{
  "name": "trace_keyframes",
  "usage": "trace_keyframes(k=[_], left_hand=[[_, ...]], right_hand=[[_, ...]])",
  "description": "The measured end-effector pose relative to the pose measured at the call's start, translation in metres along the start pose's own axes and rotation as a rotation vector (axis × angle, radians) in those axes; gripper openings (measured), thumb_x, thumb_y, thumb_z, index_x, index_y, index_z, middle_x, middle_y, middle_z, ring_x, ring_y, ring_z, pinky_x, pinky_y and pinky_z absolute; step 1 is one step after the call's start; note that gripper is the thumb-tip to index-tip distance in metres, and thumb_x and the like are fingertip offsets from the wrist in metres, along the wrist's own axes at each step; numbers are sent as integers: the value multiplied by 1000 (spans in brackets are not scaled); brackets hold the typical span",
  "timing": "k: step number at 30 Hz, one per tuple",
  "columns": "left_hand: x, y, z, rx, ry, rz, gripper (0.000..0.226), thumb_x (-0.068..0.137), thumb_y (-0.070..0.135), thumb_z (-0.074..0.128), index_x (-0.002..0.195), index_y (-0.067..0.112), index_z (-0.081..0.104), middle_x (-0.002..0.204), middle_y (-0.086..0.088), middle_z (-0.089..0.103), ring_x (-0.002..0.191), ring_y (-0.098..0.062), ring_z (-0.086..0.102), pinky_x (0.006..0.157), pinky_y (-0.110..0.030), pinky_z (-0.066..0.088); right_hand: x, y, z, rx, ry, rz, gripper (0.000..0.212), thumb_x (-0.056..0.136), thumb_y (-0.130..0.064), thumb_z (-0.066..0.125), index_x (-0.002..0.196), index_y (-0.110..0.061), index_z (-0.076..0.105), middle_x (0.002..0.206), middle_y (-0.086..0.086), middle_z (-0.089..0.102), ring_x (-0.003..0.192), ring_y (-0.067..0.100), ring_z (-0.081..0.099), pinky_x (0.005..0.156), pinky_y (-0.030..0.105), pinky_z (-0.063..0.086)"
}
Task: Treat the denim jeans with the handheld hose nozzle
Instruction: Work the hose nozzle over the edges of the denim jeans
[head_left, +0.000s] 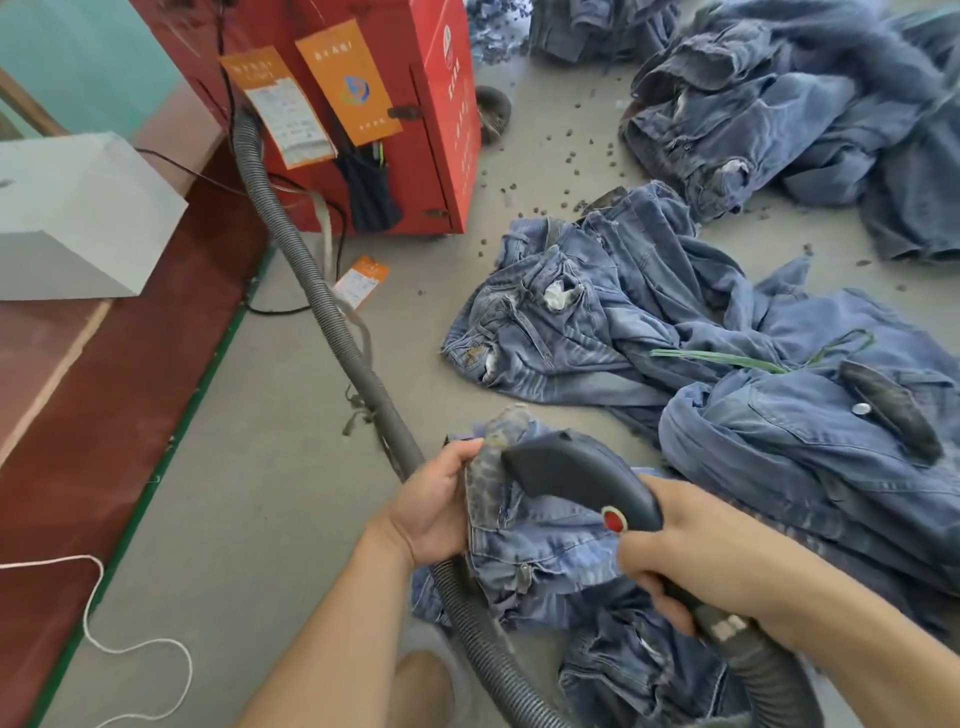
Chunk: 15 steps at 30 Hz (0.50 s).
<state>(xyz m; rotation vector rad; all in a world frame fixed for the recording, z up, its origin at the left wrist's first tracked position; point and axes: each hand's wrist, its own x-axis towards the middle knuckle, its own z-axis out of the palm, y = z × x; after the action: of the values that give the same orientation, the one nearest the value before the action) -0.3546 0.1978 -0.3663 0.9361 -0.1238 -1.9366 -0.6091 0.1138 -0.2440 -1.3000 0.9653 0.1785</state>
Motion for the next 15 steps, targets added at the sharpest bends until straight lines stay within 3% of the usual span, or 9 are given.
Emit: trace_keyframes(k=[4, 7, 10, 12, 13, 15], left_hand=[[-10, -5, -1, 2, 50, 52, 59, 97, 36, 45, 144, 3, 57, 148, -24, 55, 134, -37, 56, 107, -47, 49], [-14, -7, 3, 37, 72, 55, 61, 92, 35, 48, 141, 1, 60, 145, -27, 56, 130, -39, 59, 102, -46, 53], [-12, -5, 7, 35, 115, 90, 58, 93, 31, 42, 134, -2, 65, 139, -29, 60, 124, -39, 63, 101, -47, 54], [-9, -6, 6, 35, 160, 97, 59, 92, 29, 41, 136, -5, 62, 141, -32, 57, 131, -44, 56, 110, -52, 48], [-8, -7, 6, 34, 171, 94, 61, 92, 28, 40, 138, -6, 59, 143, -33, 55, 134, -46, 53, 114, -54, 44], [-9, -9, 8, 37, 181, 85, 61, 89, 29, 43, 136, -7, 60, 139, -31, 59, 127, -43, 59, 106, -50, 52]], right_hand=[[25, -2, 2, 268, 170, 26, 17, 89, -1, 58, 87, -13, 48, 61, 13, 51, 43, 23, 43, 44, 28, 41], [20, 7, -10, 424, 293, 9, 18, 91, -1, 60, 88, -14, 47, 62, 12, 50, 42, 22, 42, 46, 30, 40], [3, 19, -14, 394, 148, 35, 18, 90, -14, 69, 84, -15, 52, 64, 15, 50, 43, 23, 43, 46, 32, 41], [1, 20, -4, 346, -3, 108, 17, 79, -13, 69, 75, -20, 54, 65, 16, 50, 43, 23, 43, 46, 32, 43], [5, 18, 1, 331, -21, 124, 17, 77, -11, 67, 73, -20, 54, 65, 15, 50, 43, 23, 42, 47, 32, 43], [23, 12, 3, 368, 70, 122, 15, 83, -5, 62, 76, -14, 52, 61, 14, 49, 43, 22, 42, 47, 31, 42]])
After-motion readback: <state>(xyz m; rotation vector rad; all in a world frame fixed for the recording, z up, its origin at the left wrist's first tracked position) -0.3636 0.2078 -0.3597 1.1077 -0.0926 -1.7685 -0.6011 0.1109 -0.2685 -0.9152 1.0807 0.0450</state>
